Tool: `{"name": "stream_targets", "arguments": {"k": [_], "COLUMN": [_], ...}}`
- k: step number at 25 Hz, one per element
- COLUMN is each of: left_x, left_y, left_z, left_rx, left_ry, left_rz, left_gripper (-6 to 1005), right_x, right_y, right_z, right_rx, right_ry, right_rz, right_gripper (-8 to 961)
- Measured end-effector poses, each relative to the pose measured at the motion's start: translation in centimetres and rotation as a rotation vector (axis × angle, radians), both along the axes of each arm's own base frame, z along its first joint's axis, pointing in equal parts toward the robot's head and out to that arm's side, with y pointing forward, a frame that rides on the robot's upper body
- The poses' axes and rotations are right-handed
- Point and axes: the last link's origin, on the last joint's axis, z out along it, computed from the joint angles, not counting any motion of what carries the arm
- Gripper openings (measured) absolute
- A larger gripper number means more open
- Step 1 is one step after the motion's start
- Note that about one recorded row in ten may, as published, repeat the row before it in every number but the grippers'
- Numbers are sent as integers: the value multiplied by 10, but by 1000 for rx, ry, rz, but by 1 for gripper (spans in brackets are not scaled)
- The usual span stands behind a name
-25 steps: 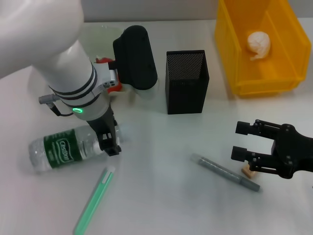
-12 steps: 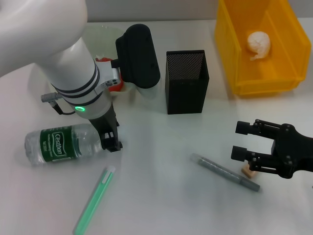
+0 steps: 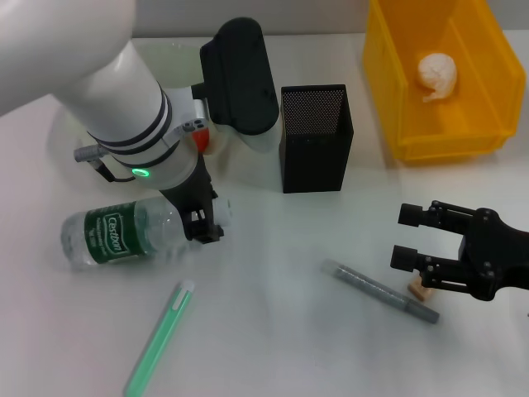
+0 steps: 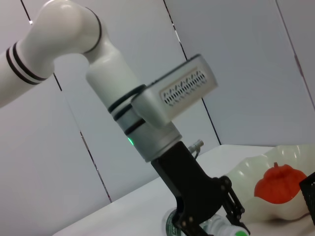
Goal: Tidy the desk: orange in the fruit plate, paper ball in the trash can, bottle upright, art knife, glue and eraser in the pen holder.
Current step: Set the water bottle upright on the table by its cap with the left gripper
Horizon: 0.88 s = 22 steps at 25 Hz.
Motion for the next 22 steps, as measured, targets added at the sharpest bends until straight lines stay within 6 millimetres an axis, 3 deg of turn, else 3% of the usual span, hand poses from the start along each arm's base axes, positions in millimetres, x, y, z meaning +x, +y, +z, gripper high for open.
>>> {"name": "stream_targets", "arguments": {"k": [10, 22], "left_x": [19, 26], "left_y": [-10, -9], "left_z": [22, 49], "left_rx": [10, 25], "left_ry": [-160, -395], "left_rz": [-58, -89], "left_gripper": [455, 462], "right_x": [0, -1], "right_y": [1, 3], "right_z": [1, 1], "right_rx": [2, 2], "right_ry": [-1, -2], "right_rz": [1, 8], "right_gripper": [741, 741]}}
